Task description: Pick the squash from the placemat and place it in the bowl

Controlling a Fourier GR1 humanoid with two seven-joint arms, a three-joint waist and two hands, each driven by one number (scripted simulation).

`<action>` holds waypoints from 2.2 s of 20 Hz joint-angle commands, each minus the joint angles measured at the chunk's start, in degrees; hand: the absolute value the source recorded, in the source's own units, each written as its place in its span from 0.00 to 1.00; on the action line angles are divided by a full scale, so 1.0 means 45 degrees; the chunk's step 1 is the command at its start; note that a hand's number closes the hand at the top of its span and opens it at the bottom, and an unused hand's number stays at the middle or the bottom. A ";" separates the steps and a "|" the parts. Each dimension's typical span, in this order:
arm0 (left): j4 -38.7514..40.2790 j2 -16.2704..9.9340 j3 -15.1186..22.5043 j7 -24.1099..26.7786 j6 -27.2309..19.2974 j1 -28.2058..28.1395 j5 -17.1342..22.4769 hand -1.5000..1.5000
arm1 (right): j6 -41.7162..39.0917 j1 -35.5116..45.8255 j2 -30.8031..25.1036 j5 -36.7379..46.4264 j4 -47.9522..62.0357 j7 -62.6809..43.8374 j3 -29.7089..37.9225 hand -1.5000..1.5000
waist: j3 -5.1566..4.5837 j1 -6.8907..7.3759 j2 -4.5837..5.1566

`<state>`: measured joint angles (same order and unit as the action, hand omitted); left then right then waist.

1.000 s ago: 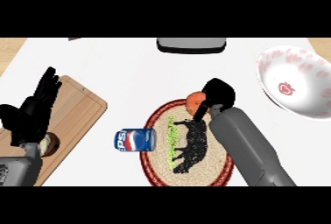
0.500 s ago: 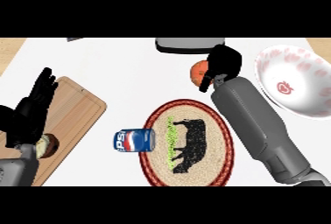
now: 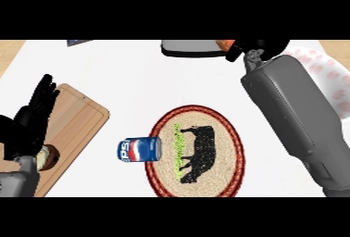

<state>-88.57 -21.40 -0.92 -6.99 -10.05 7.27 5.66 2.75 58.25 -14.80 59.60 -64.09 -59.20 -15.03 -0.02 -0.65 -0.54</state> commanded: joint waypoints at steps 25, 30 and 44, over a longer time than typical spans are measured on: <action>0.0169 0.0755 -0.0337 0.0065 0.0543 0.0461 -0.0825 0.50 | 0.3979 -0.1592 -0.3446 -0.2268 0.5456 0.7832 0.6136 1.00 | 0.0015 0.0433 0.0213; -0.0229 0.0459 -0.0703 -0.0269 0.0799 0.0264 -0.0405 0.50 | 0.2125 -0.2948 -0.3743 -0.2974 0.6426 0.6731 0.6773 1.00 | 0.0024 0.0372 0.0202; 0.0046 0.0571 -0.0965 -0.0009 0.0780 0.0197 -0.0637 0.50 | 0.3627 -0.2656 -0.3797 -0.8080 0.6101 1.2638 1.1318 0.00 | 0.0051 0.0067 0.0110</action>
<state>-88.47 -18.35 -4.37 -7.69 -6.83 8.84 2.50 15.48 46.63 -32.18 30.70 -33.76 -8.01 28.74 0.18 -0.03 0.14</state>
